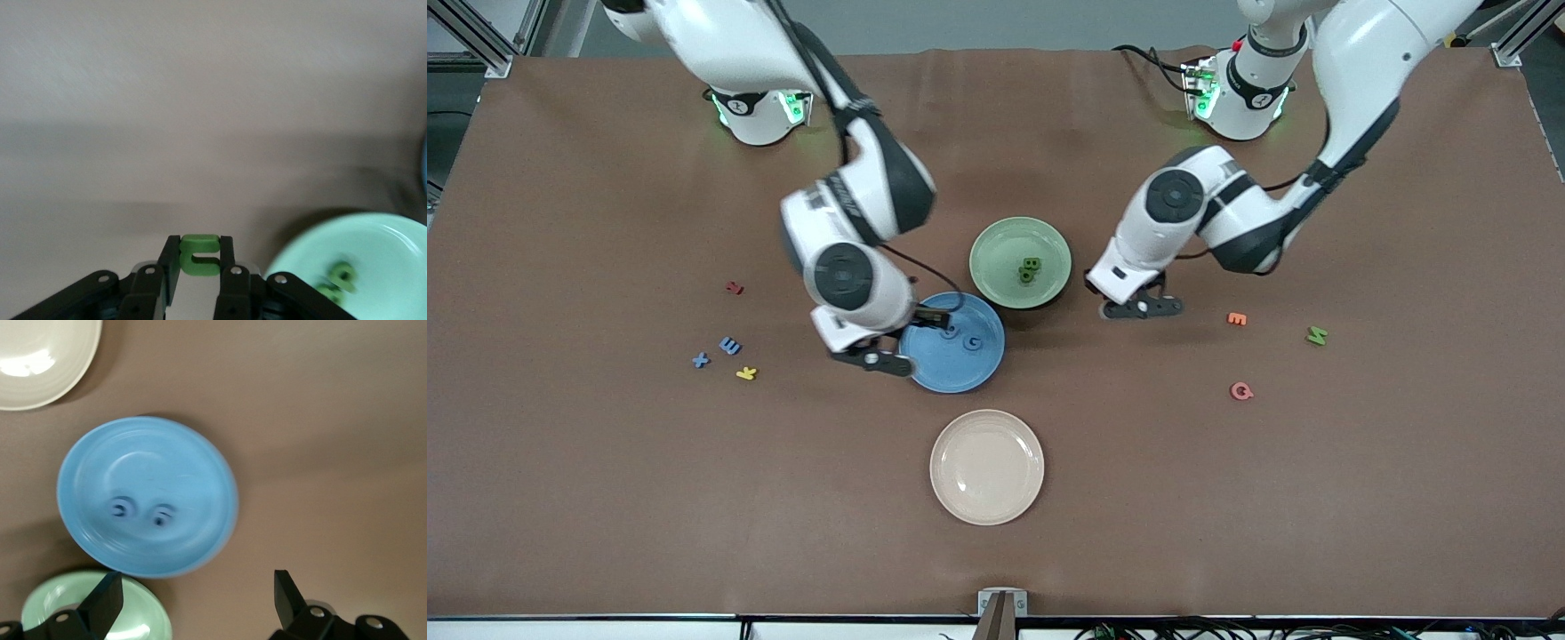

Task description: Sort letters by color into matching plates

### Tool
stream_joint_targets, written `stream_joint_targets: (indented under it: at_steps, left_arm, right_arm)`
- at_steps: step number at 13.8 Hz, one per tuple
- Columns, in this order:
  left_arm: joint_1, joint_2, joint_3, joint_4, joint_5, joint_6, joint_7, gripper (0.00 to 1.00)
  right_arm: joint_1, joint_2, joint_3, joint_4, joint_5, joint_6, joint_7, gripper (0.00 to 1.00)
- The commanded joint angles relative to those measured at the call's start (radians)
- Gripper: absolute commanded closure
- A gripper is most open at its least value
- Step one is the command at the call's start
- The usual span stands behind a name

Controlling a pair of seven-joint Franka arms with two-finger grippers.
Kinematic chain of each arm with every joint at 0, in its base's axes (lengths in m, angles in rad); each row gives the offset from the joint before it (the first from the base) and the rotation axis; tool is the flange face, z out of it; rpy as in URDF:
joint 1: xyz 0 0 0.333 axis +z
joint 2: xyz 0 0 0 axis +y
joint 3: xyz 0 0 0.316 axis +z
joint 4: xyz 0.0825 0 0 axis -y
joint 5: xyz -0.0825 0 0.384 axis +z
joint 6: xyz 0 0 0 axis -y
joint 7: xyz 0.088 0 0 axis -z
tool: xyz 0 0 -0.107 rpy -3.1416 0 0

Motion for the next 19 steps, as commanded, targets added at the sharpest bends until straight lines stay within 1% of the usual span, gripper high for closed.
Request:
stream_joint_targets:
  at_steps: [1, 3, 4, 6, 8, 9, 12, 13, 14, 15, 16, 17, 18, 19]
  left_arm:
    - [-0.077, 0.018, -0.002, 0.011, 0.01, 0.001, -0.155, 0.99]
    - [-0.152, 0.042, 0.004, 0.011, 0.018, 0.018, -0.255, 0.98]
    - [-0.173, 0.053, 0.007, 0.011, 0.019, 0.03, -0.295, 0.97]
    - [-0.221, 0.074, 0.018, 0.013, 0.018, 0.033, -0.34, 0.94]
    - [-0.296, 0.079, 0.065, 0.022, 0.018, 0.045, -0.392, 0.89]
    - [-0.331, 0.079, 0.094, 0.026, 0.018, 0.062, -0.407, 0.85]
    - [-0.431, 0.101, 0.188, 0.054, 0.018, 0.107, -0.442, 0.83]
    - [-0.457, 0.108, 0.212, 0.069, 0.018, 0.107, -0.446, 0.82]
    - [-0.476, 0.119, 0.229, 0.082, 0.018, 0.107, -0.458, 0.78]
    - [-0.482, 0.13, 0.239, 0.091, 0.018, 0.107, -0.462, 0.71]
    - [-0.482, 0.139, 0.24, 0.098, 0.018, 0.107, -0.464, 0.61]
    - [-0.484, 0.142, 0.242, 0.103, 0.018, 0.107, -0.464, 0.41]
    - [-0.482, 0.14, 0.242, 0.105, 0.016, 0.107, -0.466, 0.16]
    - [-0.476, 0.136, 0.245, 0.105, 0.018, 0.107, -0.466, 0.0]
  right_arm:
    - [-0.121, -0.147, 0.018, -0.175, -0.007, -0.003, -0.206, 0.0]
    - [-0.214, -0.203, 0.018, -0.255, -0.066, 0.007, -0.356, 0.0]
    - [-0.251, -0.22, 0.018, -0.282, -0.094, 0.01, -0.412, 0.0]
    - [-0.357, -0.227, 0.019, -0.311, -0.105, 0.027, -0.584, 0.0]
    - [-0.441, -0.218, 0.018, -0.346, -0.106, 0.097, -0.741, 0.0]
    - [-0.466, -0.218, 0.018, -0.374, -0.115, 0.149, -0.787, 0.0]
    - [-0.491, -0.195, 0.018, -0.484, -0.129, 0.353, -0.83, 0.0]
    - [-0.491, -0.183, 0.018, -0.51, -0.129, 0.405, -0.83, 0.0]
    - [-0.491, -0.165, 0.018, -0.518, -0.129, 0.43, -0.83, 0.01]
    - [-0.491, -0.142, 0.018, -0.517, -0.129, 0.441, -0.83, 0.06]
    - [-0.491, -0.123, 0.018, -0.517, -0.129, 0.459, -0.83, 0.12]
    - [-0.491, -0.106, 0.018, -0.52, -0.129, 0.482, -0.83, 0.16]
    - [-0.491, -0.091, 0.018, -0.52, -0.131, 0.494, -0.83, 0.17]
    - [-0.491, -0.083, 0.018, -0.52, -0.131, 0.496, -0.829, 0.21]
